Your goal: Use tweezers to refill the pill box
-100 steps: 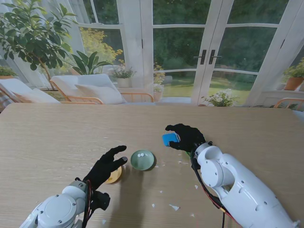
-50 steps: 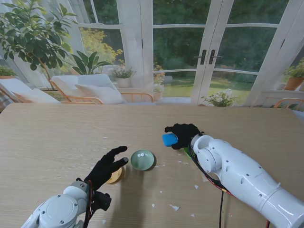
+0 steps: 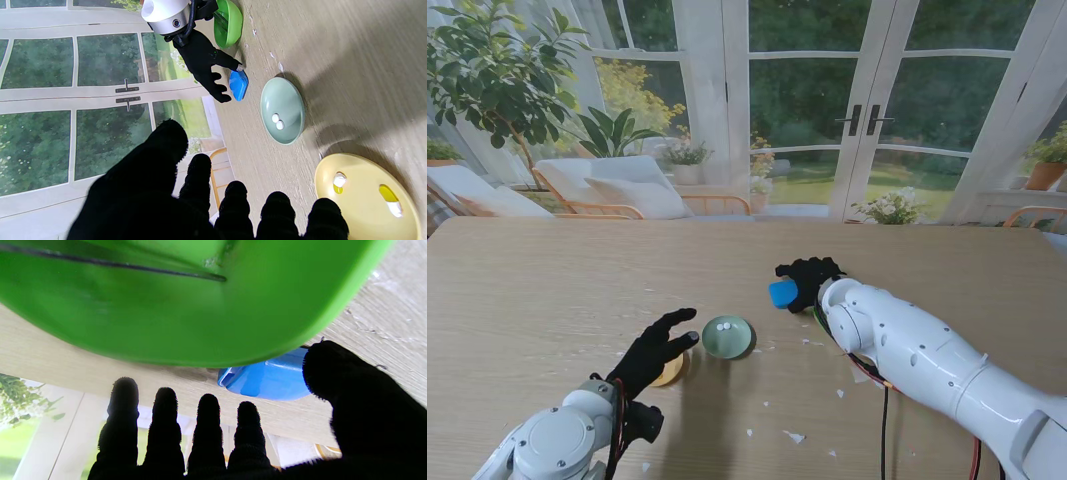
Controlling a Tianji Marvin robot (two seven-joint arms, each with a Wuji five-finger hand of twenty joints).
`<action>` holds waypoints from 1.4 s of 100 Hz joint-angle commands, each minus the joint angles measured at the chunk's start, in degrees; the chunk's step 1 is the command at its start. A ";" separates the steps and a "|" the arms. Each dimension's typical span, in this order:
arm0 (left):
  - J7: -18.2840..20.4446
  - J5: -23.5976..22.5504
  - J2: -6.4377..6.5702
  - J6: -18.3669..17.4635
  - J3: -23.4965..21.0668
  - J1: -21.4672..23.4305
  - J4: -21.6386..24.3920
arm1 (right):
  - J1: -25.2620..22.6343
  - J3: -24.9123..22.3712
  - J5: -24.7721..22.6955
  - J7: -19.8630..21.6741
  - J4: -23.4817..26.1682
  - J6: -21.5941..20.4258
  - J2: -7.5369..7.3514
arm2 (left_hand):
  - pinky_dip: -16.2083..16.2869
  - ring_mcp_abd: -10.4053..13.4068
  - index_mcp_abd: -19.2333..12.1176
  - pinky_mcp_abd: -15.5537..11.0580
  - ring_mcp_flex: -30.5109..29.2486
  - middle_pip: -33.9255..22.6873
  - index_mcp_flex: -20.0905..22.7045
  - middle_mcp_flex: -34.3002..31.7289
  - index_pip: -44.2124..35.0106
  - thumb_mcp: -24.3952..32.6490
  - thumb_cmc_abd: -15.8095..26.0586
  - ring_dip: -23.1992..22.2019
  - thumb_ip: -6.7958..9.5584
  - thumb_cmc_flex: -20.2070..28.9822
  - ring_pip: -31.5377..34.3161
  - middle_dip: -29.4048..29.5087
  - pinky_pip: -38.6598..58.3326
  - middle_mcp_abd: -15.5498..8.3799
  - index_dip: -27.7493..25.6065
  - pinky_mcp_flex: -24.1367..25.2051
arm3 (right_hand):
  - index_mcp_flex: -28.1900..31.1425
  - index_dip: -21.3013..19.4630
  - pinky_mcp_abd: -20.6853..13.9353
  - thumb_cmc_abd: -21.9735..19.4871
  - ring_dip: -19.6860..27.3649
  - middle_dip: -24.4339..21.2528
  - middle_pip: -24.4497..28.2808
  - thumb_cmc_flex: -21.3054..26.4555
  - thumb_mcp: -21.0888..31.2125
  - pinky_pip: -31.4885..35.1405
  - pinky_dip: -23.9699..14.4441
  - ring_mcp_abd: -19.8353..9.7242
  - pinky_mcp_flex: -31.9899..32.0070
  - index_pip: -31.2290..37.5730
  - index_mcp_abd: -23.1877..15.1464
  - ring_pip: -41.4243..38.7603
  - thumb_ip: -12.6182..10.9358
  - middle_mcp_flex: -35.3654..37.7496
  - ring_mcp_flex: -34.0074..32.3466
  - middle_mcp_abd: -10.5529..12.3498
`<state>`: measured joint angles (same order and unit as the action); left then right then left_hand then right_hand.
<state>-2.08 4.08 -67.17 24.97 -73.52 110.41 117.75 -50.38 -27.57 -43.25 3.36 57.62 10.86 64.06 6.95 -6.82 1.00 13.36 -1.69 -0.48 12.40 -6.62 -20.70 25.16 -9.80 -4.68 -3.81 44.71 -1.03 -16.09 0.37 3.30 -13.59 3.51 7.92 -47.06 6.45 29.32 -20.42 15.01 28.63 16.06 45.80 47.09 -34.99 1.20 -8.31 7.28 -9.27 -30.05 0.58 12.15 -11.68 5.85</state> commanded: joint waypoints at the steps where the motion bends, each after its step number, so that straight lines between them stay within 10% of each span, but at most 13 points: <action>1: 0.63 0.15 -0.29 0.30 0.08 0.10 0.20 | 0.73 0.75 0.24 0.75 -0.49 0.38 0.96 | -1.01 0.97 -0.76 -0.66 0.75 -0.30 -0.26 0.26 -0.78 0.00 -0.37 -0.52 0.34 0.46 -0.06 -0.39 -1.01 -0.30 -0.61 0.02 | -1.68 -0.82 -0.25 2.62 -0.09 -0.29 -1.28 -0.87 0.90 -0.55 0.31 0.45 0.59 -0.49 0.78 -0.52 2.21 -1.27 2.18 -1.36; 49: 0.61 0.64 -0.33 0.00 -0.45 0.23 0.30 | 2.49 4.68 -0.01 -1.60 -3.42 1.22 2.13 | -0.85 1.04 -0.65 -0.74 0.72 -0.31 -0.23 0.27 -0.87 -0.03 -0.40 -0.55 0.33 0.56 -0.02 -0.29 -0.95 -0.33 -0.63 0.00 | -0.86 -13.88 -1.06 7.18 -0.91 2.55 6.15 3.39 5.01 2.75 -0.26 0.31 -1.56 8.81 -0.87 -3.73 3.52 -1.21 -0.33 -0.41; 88: 0.45 0.84 -0.40 0.38 -0.55 0.28 0.45 | 2.79 5.28 0.92 -2.22 -5.27 0.11 2.50 | -0.71 1.06 -0.60 -0.75 0.72 -0.31 -0.31 0.27 -0.89 -0.02 -0.40 -0.57 0.32 0.56 -0.04 -0.26 -0.95 -0.28 -0.63 0.01 | 10.88 -7.52 -0.96 6.78 -1.44 3.79 8.87 3.60 9.58 3.57 -0.15 0.49 -1.30 5.24 -7.87 -4.54 3.31 -1.44 -1.42 -0.73; 140: 0.28 0.92 -0.46 0.57 -0.60 0.28 0.57 | -0.72 0.63 -1.22 -6.89 -2.86 -0.14 2.16 | -0.63 1.03 -0.36 -0.73 0.74 -0.32 -0.54 0.26 -0.86 -0.05 -0.43 -0.56 0.31 0.59 -0.05 -0.27 -0.97 -0.27 -0.61 0.02 | 21.00 -11.13 -0.82 3.42 -1.78 6.51 14.35 5.26 11.99 4.80 -0.58 0.53 -2.12 15.91 -11.75 -5.18 2.65 -1.66 -3.21 -0.15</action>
<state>-2.42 4.88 -67.36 25.32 -74.06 110.45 117.84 -50.07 -26.76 -43.69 -3.66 53.00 10.43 66.37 6.95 -6.83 1.12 13.36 -1.69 -0.48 12.40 -6.62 -20.71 25.16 -9.80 -4.69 -3.81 44.71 -1.03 -16.09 0.37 3.30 -13.62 3.51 22.68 -54.73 5.73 36.64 -21.56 20.91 41.24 18.32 53.40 50.37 -34.99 1.20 -10.09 11.49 -14.79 -34.73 3.36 12.15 -14.26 5.41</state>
